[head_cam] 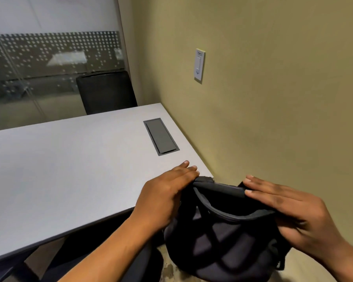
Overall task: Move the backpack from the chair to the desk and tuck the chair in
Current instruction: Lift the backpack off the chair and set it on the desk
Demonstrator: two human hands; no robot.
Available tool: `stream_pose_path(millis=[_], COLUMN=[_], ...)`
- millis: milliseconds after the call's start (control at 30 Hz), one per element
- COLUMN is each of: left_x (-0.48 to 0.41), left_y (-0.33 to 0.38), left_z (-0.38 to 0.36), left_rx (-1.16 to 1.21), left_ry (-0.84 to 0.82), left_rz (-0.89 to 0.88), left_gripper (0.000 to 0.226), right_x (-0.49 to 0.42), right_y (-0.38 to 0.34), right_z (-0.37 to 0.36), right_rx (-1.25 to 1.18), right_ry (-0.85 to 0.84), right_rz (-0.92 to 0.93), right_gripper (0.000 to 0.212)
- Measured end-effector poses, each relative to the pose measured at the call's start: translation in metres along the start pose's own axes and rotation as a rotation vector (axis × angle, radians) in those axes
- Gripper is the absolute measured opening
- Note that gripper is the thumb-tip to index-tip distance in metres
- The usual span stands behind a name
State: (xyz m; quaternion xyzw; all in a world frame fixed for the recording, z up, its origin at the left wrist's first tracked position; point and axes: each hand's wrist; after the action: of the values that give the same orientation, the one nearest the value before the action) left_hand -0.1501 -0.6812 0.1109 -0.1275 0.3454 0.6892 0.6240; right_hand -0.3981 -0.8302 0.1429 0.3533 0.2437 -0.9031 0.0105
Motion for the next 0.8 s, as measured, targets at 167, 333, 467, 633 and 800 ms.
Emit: stream_pose_path(millis=[167, 333, 467, 633, 800], left_x=[-0.045, -0.093, -0.126, -0.151, -0.174], left_y=[-0.022, -0.041, -0.054, -0.079, -0.12], left_z=[-0.006, -0.01, -0.013, -0.009, -0.007], left_rx=[0.002, -0.019, -0.057, -0.106, -0.128], left_ry=[0.031, 0.071, 0.153, 0.192, 0.209], left_rz=[0.036, 0.127, 0.146, 0.14, 0.16], left_gripper=[0.06, 0.053, 0.048, 0.045, 0.048], right_x=[-0.036, -0.078, -0.107, -0.143, -0.181], right_y=[0.034, 0.071, 0.092, 0.113, 0.136], right_z=[0.001, 0.003, -0.002, -0.018, -0.041], right_rx=[-0.021, -0.086, -0.165, -0.234, -0.263], right_ry=[0.047, 0.08, 0.162, 0.24, 0.268], right_rz=[0.031, 0.063, 0.107, 0.115, 0.1], right_gripper=[0.039, 0.05, 0.046, 0.041, 0.041])
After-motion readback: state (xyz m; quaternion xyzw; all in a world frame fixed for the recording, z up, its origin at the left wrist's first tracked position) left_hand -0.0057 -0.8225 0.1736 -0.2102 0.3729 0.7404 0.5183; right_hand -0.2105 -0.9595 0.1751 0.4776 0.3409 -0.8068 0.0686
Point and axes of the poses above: each hand's wrist, its own x-axis away from the middle knuckle, its own z-axis out of the back of the hand, y = z × x, and after that the axes turned 10 degrees about -x, right-handed
